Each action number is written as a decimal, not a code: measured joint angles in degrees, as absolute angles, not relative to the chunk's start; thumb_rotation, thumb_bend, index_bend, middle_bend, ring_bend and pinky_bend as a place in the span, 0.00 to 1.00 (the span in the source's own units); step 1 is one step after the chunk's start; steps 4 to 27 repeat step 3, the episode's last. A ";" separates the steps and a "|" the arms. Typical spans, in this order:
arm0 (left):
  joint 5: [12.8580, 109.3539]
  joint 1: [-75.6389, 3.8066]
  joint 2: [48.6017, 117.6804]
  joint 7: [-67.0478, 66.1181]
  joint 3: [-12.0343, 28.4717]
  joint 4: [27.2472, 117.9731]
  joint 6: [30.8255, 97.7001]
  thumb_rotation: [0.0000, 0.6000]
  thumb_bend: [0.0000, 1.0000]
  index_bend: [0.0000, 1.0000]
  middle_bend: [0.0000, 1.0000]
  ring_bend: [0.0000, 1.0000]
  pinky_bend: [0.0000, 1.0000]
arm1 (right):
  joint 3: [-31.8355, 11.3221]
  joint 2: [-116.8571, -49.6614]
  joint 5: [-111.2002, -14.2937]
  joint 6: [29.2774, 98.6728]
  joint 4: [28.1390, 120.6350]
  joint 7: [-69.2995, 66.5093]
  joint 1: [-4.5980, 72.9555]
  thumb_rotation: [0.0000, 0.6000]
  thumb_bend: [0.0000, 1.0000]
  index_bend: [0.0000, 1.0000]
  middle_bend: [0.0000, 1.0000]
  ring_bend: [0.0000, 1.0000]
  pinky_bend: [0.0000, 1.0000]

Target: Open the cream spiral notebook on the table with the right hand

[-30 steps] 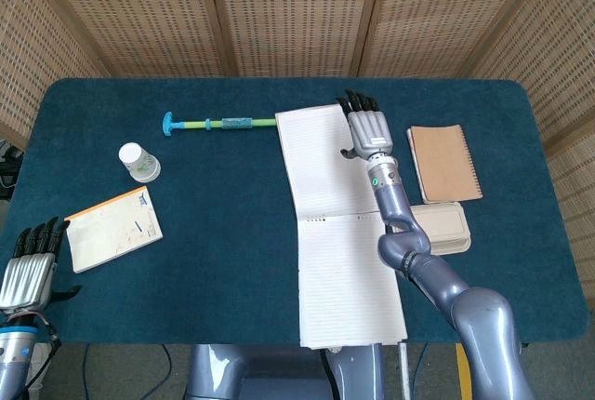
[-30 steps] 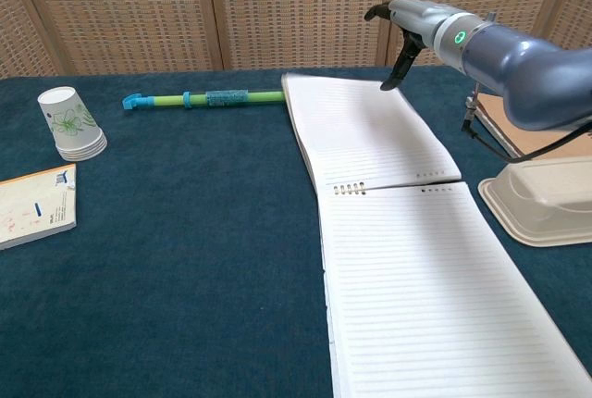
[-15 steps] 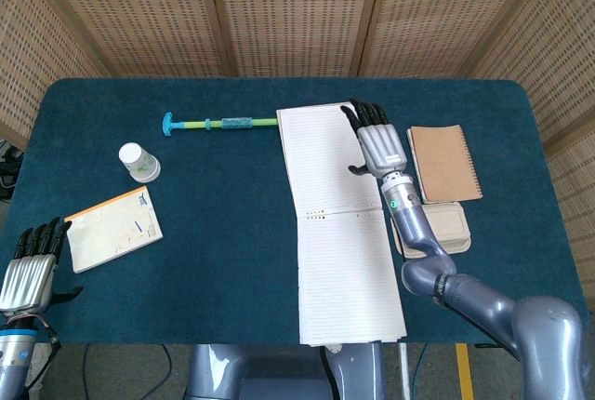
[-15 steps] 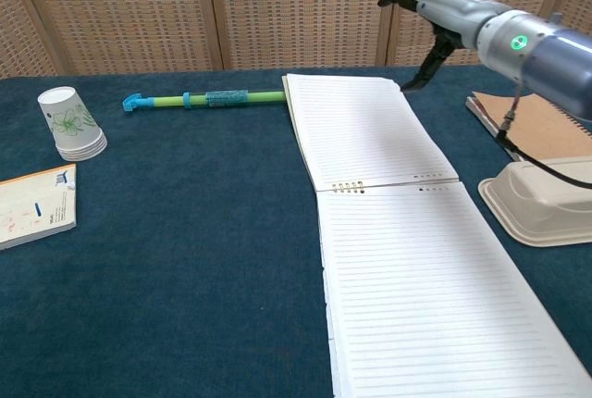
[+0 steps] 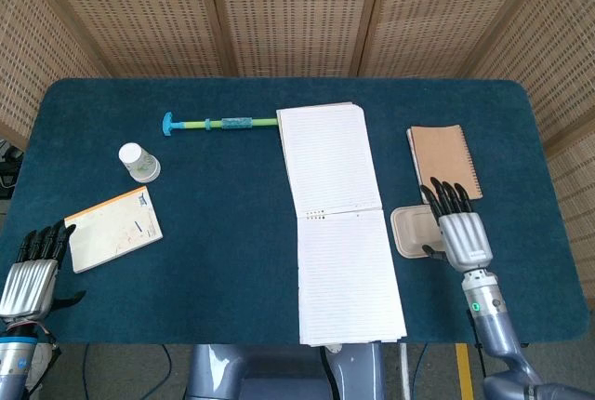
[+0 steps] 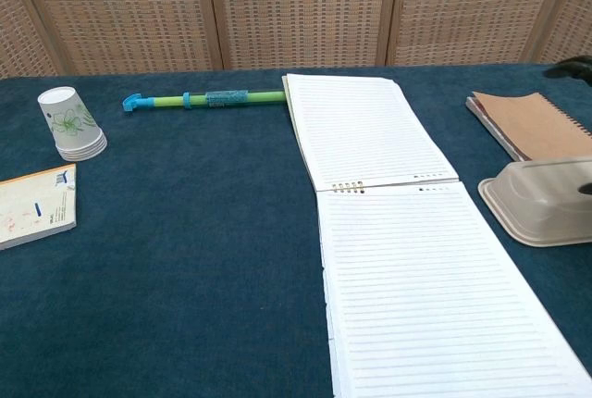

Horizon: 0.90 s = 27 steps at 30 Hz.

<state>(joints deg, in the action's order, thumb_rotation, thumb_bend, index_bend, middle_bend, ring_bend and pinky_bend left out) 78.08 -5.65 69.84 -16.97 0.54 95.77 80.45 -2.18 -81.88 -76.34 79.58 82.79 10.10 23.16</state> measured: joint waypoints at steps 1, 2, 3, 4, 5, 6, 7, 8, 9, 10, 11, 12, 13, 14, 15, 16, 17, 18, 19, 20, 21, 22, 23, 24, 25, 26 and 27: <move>78.63 -5.52 69.69 -16.88 0.18 96.04 80.59 1.00 0.12 0.00 0.00 0.00 0.00 | -1.29 -81.47 -77.11 80.82 83.46 9.82 21.73 1.00 0.13 0.00 0.00 0.00 0.00; 78.97 -5.42 69.60 -16.83 -0.09 96.18 80.69 1.00 0.12 0.00 0.00 0.00 0.00 | -0.72 -81.17 -77.72 81.70 83.93 9.56 20.76 1.00 0.13 0.00 0.00 0.00 0.00; 79.29 -5.31 69.53 -16.79 -0.30 96.28 80.82 1.00 0.12 0.00 0.00 0.00 0.00 | -0.26 -80.91 -78.34 82.55 84.33 9.25 19.93 1.00 0.13 0.00 0.00 0.00 0.00; 79.29 -5.31 69.53 -16.79 -0.30 96.28 80.82 1.00 0.12 0.00 0.00 0.00 0.00 | -0.26 -80.91 -78.34 82.55 84.33 9.25 19.93 1.00 0.13 0.00 0.00 0.00 0.00; 79.29 -5.31 69.53 -16.79 -0.30 96.28 80.82 1.00 0.12 0.00 0.00 0.00 0.00 | -0.26 -80.91 -78.34 82.55 84.33 9.25 19.93 1.00 0.13 0.00 0.00 0.00 0.00; 79.29 -5.31 69.53 -16.79 -0.30 96.28 80.82 1.00 0.12 0.00 0.00 0.00 0.00 | -0.26 -80.91 -78.34 82.55 84.33 9.25 19.93 1.00 0.13 0.00 0.00 0.00 0.00; 79.29 -5.31 69.53 -16.79 -0.30 96.28 80.82 1.00 0.12 0.00 0.00 0.00 0.00 | -0.26 -80.91 -78.34 82.55 84.33 9.25 19.93 1.00 0.13 0.00 0.00 0.00 0.00; 79.29 -5.31 69.53 -16.79 -0.30 96.28 80.82 1.00 0.12 0.00 0.00 0.00 0.00 | -0.26 -80.91 -78.34 82.55 84.33 9.25 19.93 1.00 0.13 0.00 0.00 0.00 0.00; 79.29 -5.31 69.53 -16.79 -0.30 96.28 80.82 1.00 0.12 0.00 0.00 0.00 0.00 | -0.26 -80.91 -78.34 82.55 84.33 9.25 19.93 1.00 0.13 0.00 0.00 0.00 0.00; 79.29 -5.31 69.53 -16.79 -0.30 96.28 80.82 1.00 0.12 0.00 0.00 0.00 0.00 | -0.26 -80.91 -78.34 82.55 84.33 9.25 19.93 1.00 0.13 0.00 0.00 0.00 0.00; 79.29 -5.31 69.53 -16.79 -0.30 96.28 80.82 1.00 0.12 0.00 0.00 0.00 0.00 | -0.26 -80.91 -78.34 82.55 84.33 9.25 19.93 1.00 0.13 0.00 0.00 0.00 0.00; 79.29 -5.31 69.53 -16.79 -0.30 96.28 80.82 1.00 0.12 0.00 0.00 0.00 0.00 | -0.26 -80.91 -78.34 82.55 84.33 9.25 19.93 1.00 0.13 0.00 0.00 0.00 0.00; 79.29 -5.31 69.53 -16.79 -0.30 96.28 80.82 1.00 0.12 0.00 0.00 0.00 0.00 | -0.26 -80.91 -78.34 82.55 84.33 9.25 19.93 1.00 0.13 0.00 0.00 0.00 0.00; 79.29 -5.31 69.53 -16.79 -0.30 96.28 80.82 1.00 0.12 0.00 0.00 0.00 0.00 | -0.26 -80.91 -78.34 82.55 84.33 9.25 19.93 1.00 0.13 0.00 0.00 0.00 0.00; 79.29 -5.31 69.53 -16.79 -0.30 96.28 80.82 1.00 0.12 0.00 0.00 0.00 0.00 | -0.26 -80.91 -78.34 82.55 84.33 9.25 19.93 1.00 0.13 0.00 0.00 0.00 0.00; 79.29 -5.31 69.53 -16.79 -0.30 96.28 80.82 1.00 0.12 0.00 0.00 0.00 0.00 | -0.26 -80.91 -78.34 82.55 84.33 9.25 19.93 1.00 0.13 0.00 0.00 0.00 0.00; 79.29 -5.31 69.53 -16.79 -0.30 96.28 80.82 1.00 0.12 0.00 0.00 0.00 0.00 | -0.26 -80.91 -78.34 82.55 84.33 9.25 19.93 1.00 0.13 0.00 0.00 0.00 0.00; 79.29 -5.31 69.53 -16.79 -0.30 96.28 80.82 1.00 0.12 0.00 0.00 0.00 0.00 | -0.26 -80.91 -78.34 82.55 84.33 9.25 19.93 1.00 0.13 0.00 0.00 0.00 0.00; 79.29 -5.31 69.53 -16.79 -0.30 96.28 80.82 1.00 0.12 0.00 0.00 0.00 0.00 | -0.26 -80.91 -78.34 82.55 84.33 9.25 19.93 1.00 0.13 0.00 0.00 0.00 0.00; 79.29 -5.31 69.53 -16.79 -0.30 96.28 80.82 1.00 0.12 0.00 0.00 0.00 0.00 | -0.26 -80.91 -78.34 82.55 84.33 9.25 19.93 1.00 0.13 0.00 0.00 0.00 0.00; 79.29 -5.31 69.53 -16.79 -0.30 96.28 80.82 1.00 0.12 0.00 0.00 0.00 0.00 | -0.26 -80.91 -78.34 82.55 84.33 9.25 19.93 1.00 0.13 0.00 0.00 0.00 0.00; 79.29 -5.31 69.53 -16.79 -0.30 96.28 80.82 1.00 0.12 0.00 0.00 0.00 0.00 | -0.26 -80.91 -78.34 82.55 84.33 9.25 19.93 1.00 0.13 0.00 0.00 0.00 0.00; 79.29 -5.31 69.53 -16.79 -0.30 96.28 80.82 1.00 0.12 0.00 0.00 0.00 0.00 | -0.26 -80.91 -78.34 82.55 84.33 9.25 19.93 1.00 0.13 0.00 0.00 0.00 0.00; 79.29 -5.31 69.53 -16.79 -0.30 96.28 80.82 1.00 0.12 0.00 0.00 0.00 0.00 | -0.26 -80.91 -78.34 82.55 84.33 9.25 19.93 1.00 0.13 0.00 0.00 0.00 0.00; 79.29 -5.31 69.53 -16.79 -0.30 96.28 80.82 1.00 0.12 0.00 0.00 0.00 0.00 | -0.26 -80.91 -78.34 82.55 84.33 9.25 19.93 1.00 0.13 0.00 0.00 0.00 0.00; 79.29 -5.31 69.53 -16.79 -0.30 96.28 80.82 1.00 0.12 0.00 0.00 0.00 0.00 | -0.26 -80.91 -78.34 82.55 84.33 9.25 19.93 1.00 0.13 0.00 0.00 0.00 0.00; 79.29 -5.31 69.53 -16.79 -0.30 96.28 80.82 1.00 0.12 0.00 0.00 0.00 0.00 | -0.26 -80.91 -78.34 82.55 84.33 9.25 19.93 1.00 0.13 0.00 0.00 0.00 0.00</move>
